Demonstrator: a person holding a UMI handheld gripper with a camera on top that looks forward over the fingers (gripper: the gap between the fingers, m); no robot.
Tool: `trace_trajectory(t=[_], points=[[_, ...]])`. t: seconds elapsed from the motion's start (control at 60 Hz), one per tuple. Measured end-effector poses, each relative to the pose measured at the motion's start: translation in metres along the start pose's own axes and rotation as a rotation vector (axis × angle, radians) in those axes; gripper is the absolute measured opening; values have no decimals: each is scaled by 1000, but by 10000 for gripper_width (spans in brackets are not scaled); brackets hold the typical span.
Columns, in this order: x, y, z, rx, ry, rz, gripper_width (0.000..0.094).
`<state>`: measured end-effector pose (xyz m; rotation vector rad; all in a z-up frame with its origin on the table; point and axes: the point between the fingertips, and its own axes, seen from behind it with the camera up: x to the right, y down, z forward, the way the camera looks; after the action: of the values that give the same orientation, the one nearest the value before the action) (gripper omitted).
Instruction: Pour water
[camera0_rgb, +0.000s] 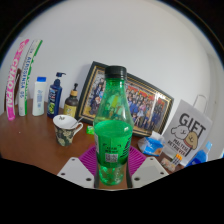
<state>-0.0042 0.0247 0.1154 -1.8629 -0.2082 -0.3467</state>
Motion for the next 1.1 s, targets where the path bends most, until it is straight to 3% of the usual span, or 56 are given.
trace_trajectory(t=[0.283,0.6,0.817,1.1], points=[[42,-68,43,11,178,-727,364],[29,-96,99,34,305,-1430,365],[26,-97,114,13,320,-1643,368],[24,-94,112,-12,276,-1593,367]])
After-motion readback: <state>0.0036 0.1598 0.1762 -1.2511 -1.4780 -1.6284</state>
